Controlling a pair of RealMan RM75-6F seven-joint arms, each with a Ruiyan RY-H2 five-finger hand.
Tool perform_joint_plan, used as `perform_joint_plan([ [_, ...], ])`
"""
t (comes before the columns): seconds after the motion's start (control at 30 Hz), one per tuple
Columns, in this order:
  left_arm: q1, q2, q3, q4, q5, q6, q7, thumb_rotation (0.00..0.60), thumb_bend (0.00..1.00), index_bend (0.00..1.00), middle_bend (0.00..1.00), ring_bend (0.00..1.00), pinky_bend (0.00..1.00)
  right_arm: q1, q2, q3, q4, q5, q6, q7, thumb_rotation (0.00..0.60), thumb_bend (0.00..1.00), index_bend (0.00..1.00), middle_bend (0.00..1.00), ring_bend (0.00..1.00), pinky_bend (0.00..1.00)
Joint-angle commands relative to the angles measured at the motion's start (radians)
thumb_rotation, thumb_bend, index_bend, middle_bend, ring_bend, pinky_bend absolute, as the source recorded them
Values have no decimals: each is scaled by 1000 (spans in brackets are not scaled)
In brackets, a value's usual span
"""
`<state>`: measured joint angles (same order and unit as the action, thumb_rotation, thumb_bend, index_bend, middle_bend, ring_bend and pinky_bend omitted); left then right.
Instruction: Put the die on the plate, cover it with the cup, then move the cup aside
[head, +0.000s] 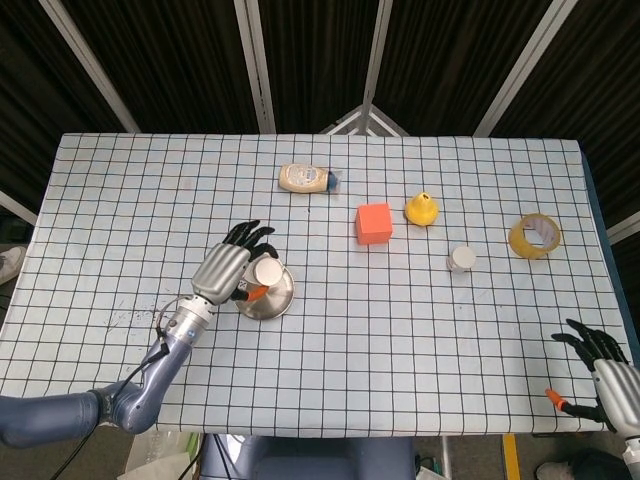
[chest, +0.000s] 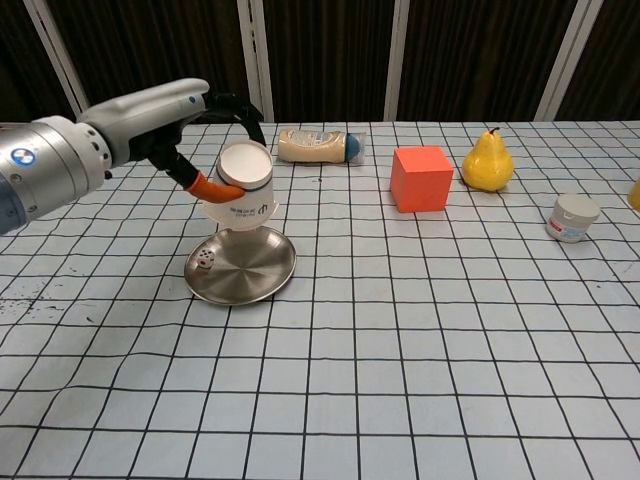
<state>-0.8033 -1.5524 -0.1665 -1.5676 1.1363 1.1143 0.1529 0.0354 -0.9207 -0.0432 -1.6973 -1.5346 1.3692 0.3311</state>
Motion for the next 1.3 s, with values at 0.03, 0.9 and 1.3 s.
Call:
perform_joint_plan([
  [0.03, 31, 45, -6, -39, 34, 37, -36, 600, 550, 535, 138, 0, 0, -4, 1, 2, 4, -2, 9, 6, 600, 228, 228, 95, 85, 0],
  [0.9, 283, 54, 3, 448, 7, -8, -685, 600, 550, 550, 155, 0, 38, -17, 11, -1, -16, -10, 34, -10, 600, 229, 228, 95, 86, 0],
  [1.3, 253, -76, -10, 636, 11, -121, -690, 600, 550, 533, 130, 0, 38, -13, 4, 1, -6, 9, 15, -21, 600, 229, 228, 95, 86, 0],
])
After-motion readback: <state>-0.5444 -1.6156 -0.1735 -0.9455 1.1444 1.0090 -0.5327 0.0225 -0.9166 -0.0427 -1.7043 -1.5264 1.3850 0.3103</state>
